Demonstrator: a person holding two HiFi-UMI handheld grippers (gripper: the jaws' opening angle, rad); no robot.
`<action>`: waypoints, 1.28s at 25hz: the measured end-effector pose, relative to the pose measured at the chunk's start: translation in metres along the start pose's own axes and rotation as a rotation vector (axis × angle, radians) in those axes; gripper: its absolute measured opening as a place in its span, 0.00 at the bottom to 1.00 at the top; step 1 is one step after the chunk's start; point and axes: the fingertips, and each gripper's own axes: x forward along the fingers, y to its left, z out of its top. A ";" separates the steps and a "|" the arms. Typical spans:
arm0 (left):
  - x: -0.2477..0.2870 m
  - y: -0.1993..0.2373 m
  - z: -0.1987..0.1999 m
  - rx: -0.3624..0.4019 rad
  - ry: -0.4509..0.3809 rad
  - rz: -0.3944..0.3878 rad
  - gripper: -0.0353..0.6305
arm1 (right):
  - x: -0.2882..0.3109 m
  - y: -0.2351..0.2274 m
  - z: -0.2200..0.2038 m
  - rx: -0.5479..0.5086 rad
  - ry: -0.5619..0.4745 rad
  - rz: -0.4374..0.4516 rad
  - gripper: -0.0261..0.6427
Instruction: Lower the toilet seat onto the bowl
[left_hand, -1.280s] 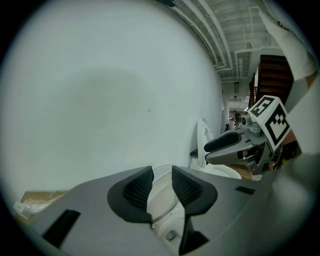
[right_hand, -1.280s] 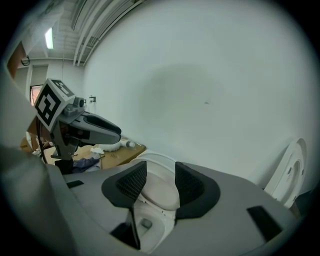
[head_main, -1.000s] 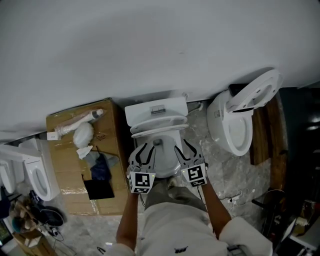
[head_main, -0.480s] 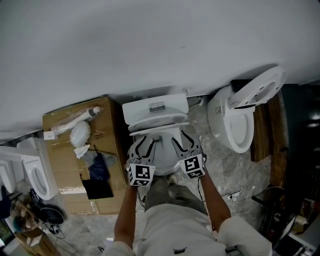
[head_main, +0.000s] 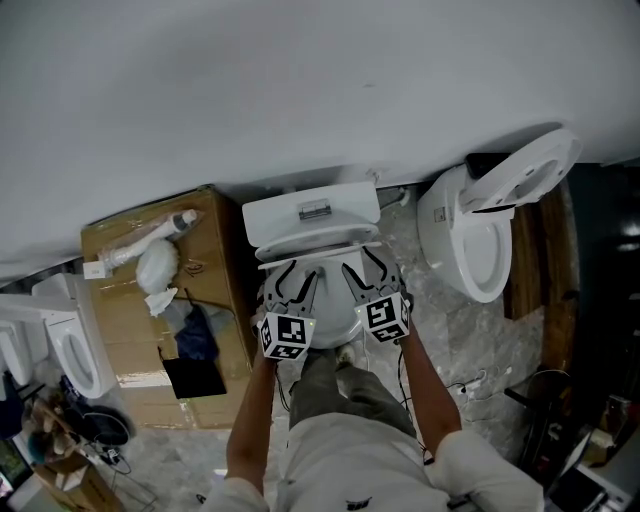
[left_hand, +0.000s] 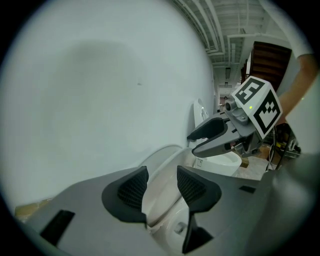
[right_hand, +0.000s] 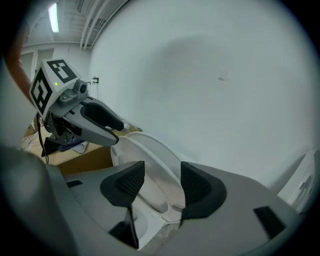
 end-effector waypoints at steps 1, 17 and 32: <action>0.003 0.000 -0.002 0.003 0.005 -0.002 0.36 | 0.003 -0.001 -0.002 -0.005 0.003 0.000 0.35; 0.037 0.009 -0.014 0.036 0.047 0.019 0.39 | 0.037 -0.013 -0.017 -0.074 0.016 0.028 0.39; 0.025 -0.012 -0.029 -0.003 0.046 0.015 0.37 | 0.013 0.003 -0.039 -0.035 -0.013 0.004 0.32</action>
